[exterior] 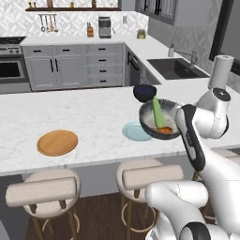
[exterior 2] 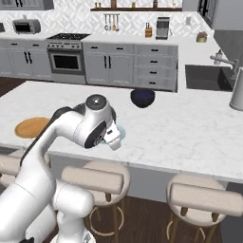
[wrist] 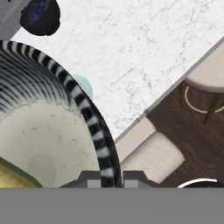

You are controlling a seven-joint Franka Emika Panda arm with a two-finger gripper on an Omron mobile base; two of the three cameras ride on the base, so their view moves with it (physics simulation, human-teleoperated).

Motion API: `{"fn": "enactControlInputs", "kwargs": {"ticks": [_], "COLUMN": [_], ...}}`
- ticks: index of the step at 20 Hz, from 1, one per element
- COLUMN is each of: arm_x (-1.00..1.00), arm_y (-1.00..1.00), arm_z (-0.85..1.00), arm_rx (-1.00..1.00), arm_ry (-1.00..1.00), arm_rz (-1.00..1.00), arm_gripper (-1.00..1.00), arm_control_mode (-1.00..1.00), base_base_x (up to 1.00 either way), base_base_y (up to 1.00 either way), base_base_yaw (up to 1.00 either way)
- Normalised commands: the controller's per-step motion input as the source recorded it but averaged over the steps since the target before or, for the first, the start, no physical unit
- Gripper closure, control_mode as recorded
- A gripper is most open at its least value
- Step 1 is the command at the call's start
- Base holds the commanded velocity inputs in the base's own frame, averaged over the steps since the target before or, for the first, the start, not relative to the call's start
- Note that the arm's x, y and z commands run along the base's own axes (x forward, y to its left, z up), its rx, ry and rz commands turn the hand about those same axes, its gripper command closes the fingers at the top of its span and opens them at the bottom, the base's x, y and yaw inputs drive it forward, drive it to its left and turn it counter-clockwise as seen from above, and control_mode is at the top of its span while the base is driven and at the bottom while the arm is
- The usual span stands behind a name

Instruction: Pick the chicken drumstick and corn from their plates and place them in the bowl. Then put the bowl in the fridge.

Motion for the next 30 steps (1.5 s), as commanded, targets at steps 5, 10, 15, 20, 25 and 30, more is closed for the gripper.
{"fn": "enactControlInputs", "kwargs": {"ticks": [5, 10, 15, 20, 25, 30], "arm_x": [0.00, 0.00, 0.00, 0.00, 0.00, 0.00], "arm_y": [0.00, 0.00, 0.00, 0.00, 0.00, 0.00], "arm_z": [0.00, 0.00, 0.00, 0.00, 0.00, 0.00], "arm_rx": [0.00, 0.00, 0.00, 0.00, 0.00, 0.00], "arm_ry": [0.00, 0.00, 0.00, 0.00, 0.00, 0.00], "arm_rz": [0.00, 0.00, 0.00, 0.00, 0.00, 0.00], "arm_gripper": [1.00, 1.00, 1.00, 1.00, 1.00, 1.00], "arm_control_mode": [1.00, 1.00, 1.00, 1.00, 1.00, 1.00], "base_base_x": [-0.78, -0.40, -0.07, 0.00, 0.01, 0.31], "base_base_y": [1.00, 1.00, 1.00, 1.00, 1.00, 1.00], "base_base_yaw": [0.28, 0.19, 0.09, 0.05, 0.01, 0.00]}}
